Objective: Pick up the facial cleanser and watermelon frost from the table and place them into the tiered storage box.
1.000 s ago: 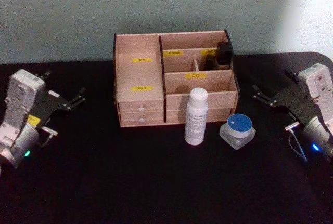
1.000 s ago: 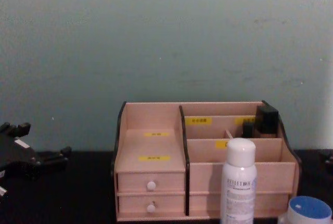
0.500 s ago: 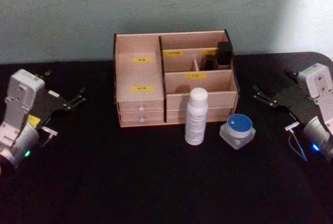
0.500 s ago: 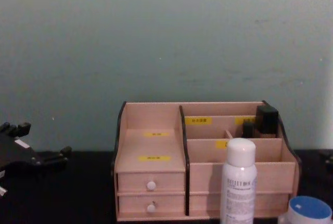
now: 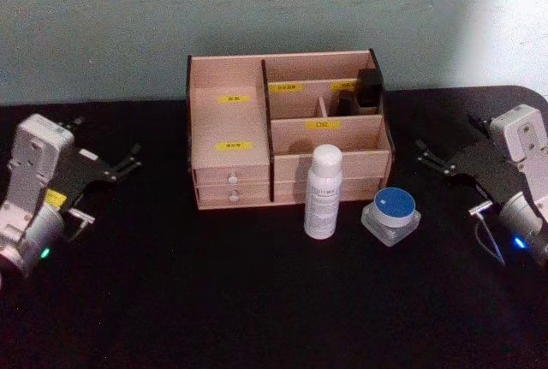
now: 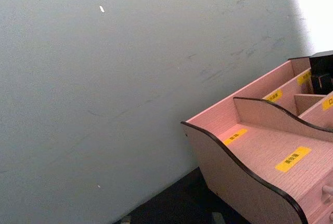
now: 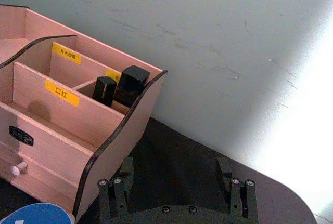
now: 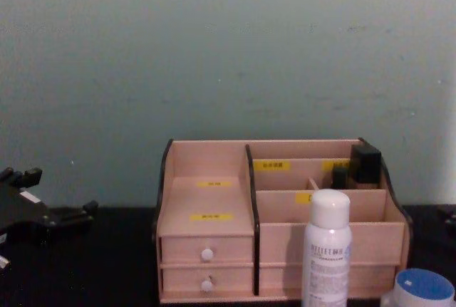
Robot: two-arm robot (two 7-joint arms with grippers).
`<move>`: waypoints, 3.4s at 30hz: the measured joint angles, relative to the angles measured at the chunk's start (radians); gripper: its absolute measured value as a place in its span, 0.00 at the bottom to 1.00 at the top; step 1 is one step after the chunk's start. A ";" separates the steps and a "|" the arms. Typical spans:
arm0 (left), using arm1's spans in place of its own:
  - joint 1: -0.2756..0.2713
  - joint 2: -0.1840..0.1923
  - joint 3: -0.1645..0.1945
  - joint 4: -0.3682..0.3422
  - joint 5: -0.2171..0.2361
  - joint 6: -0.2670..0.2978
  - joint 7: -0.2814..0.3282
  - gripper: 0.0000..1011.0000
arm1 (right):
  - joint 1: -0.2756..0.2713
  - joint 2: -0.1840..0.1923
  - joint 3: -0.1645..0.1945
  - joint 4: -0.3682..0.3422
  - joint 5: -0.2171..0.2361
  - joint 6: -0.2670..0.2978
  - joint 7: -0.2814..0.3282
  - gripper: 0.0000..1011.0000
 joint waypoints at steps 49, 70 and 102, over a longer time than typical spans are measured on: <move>0.000 0.000 0.000 0.000 0.000 0.000 0.000 0.99 | -0.125 0.003 0.031 -0.155 0.116 -0.075 0.433 0.99; 0.000 0.000 0.000 0.000 0.000 0.000 0.000 0.99 | -0.038 -0.106 0.021 -0.026 0.117 0.012 0.510 0.99; 0.000 0.000 0.000 0.000 0.000 0.000 0.000 0.99 | 0.018 -0.194 0.032 0.060 0.094 0.033 0.546 0.99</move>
